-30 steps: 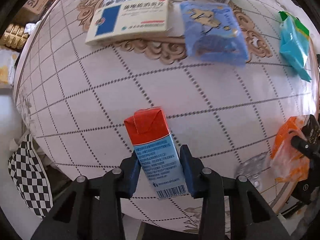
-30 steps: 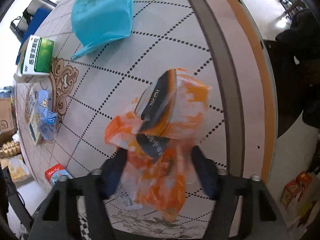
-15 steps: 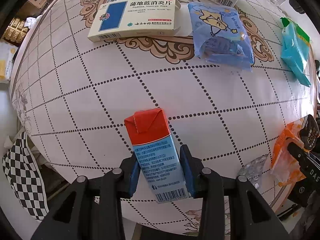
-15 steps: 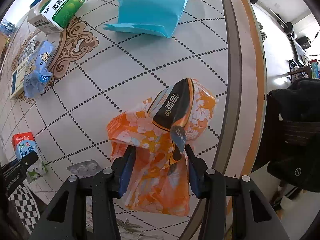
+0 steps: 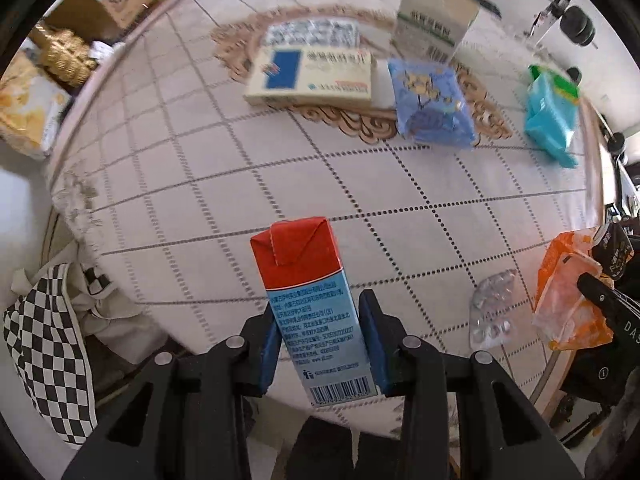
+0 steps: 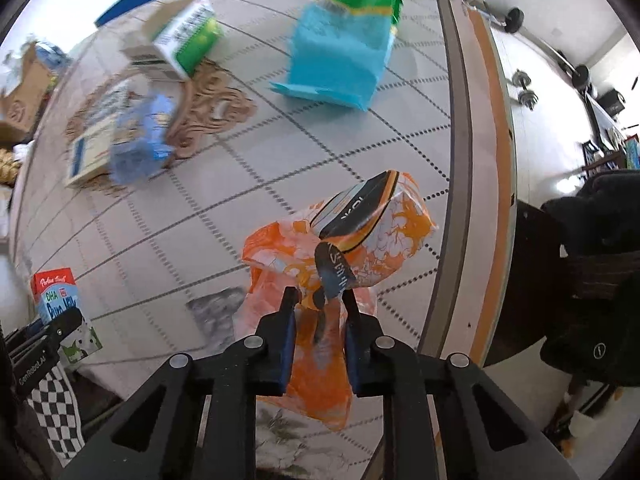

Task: Collect trash
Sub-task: 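Carry the carton and orange bag over the bin and open both tools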

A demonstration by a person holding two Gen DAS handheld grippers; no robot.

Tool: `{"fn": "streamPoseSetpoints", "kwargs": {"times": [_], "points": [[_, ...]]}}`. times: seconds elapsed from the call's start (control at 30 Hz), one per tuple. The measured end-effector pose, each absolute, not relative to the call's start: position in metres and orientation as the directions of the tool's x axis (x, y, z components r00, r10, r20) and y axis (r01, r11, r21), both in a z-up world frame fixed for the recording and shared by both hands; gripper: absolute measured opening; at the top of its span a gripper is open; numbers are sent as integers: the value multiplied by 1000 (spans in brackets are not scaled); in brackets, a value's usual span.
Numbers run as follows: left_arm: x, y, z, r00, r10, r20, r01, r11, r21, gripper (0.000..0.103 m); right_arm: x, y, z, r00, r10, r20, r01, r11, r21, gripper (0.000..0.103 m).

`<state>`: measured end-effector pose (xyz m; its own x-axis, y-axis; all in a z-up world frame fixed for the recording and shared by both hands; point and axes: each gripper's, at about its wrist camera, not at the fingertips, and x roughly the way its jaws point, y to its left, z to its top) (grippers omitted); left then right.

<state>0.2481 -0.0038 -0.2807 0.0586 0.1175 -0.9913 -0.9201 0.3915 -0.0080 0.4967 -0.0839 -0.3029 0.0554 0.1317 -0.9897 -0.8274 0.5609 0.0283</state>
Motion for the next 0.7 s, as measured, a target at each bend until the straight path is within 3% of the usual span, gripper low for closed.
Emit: {"fn": "streamPoseSetpoints", "kwargs": {"times": [0.17,0.4,0.6,0.7], "points": [[208,-25,-247,107,182,-977,-931,364,-34,33,469,-102,-265,19,207,-978,-860,503,89,21],[132,-66,-242,102,211,-972,-950,311,-33,33,348,-124,-261,-83,239,-967,-916,365,168,21],[49,-94,-308,43,110,-993,-975,221,-18,33,239,-149,-333,-156,122,-980,-957,228,181,21],[13,-97,-367,33,23,-999,-988,154,-29,33,190,-161,-406,-170,9,-985,-972,163,169,21]]}}
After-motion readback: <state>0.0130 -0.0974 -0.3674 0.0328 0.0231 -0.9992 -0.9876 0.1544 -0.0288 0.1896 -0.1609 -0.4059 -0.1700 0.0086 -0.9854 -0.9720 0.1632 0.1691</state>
